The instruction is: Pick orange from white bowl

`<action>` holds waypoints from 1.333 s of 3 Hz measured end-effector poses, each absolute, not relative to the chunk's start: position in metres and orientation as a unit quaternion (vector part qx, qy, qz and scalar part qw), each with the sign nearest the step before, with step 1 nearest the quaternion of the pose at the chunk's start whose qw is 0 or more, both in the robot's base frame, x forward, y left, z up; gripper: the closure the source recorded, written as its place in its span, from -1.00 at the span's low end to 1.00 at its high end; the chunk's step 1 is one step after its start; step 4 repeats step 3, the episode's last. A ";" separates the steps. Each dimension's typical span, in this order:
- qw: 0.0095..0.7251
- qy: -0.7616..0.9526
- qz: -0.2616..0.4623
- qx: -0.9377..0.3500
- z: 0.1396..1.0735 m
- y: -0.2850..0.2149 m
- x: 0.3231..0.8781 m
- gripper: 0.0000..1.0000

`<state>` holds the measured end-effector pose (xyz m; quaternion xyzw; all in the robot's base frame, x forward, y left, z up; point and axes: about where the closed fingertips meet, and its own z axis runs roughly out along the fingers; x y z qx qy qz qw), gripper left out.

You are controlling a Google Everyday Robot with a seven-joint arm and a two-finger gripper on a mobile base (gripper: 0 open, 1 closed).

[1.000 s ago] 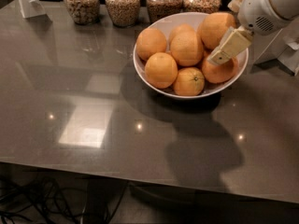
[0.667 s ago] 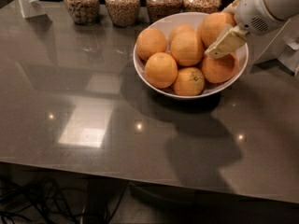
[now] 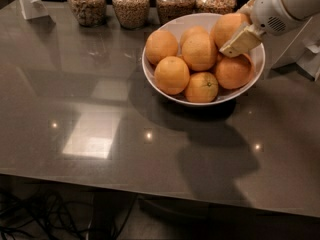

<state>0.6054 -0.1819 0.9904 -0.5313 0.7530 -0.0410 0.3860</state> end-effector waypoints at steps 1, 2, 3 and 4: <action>0.399 0.741 -0.044 -0.539 1.007 -0.175 0.604 1.00; 0.411 0.730 -0.048 -0.545 1.033 -0.169 0.600 1.00; 0.408 0.723 -0.060 -0.554 1.062 -0.163 0.592 1.00; 0.408 0.723 -0.060 -0.554 1.062 -0.163 0.592 1.00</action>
Offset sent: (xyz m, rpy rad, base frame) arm -0.0098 0.0176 0.0741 0.0063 -0.0992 0.0586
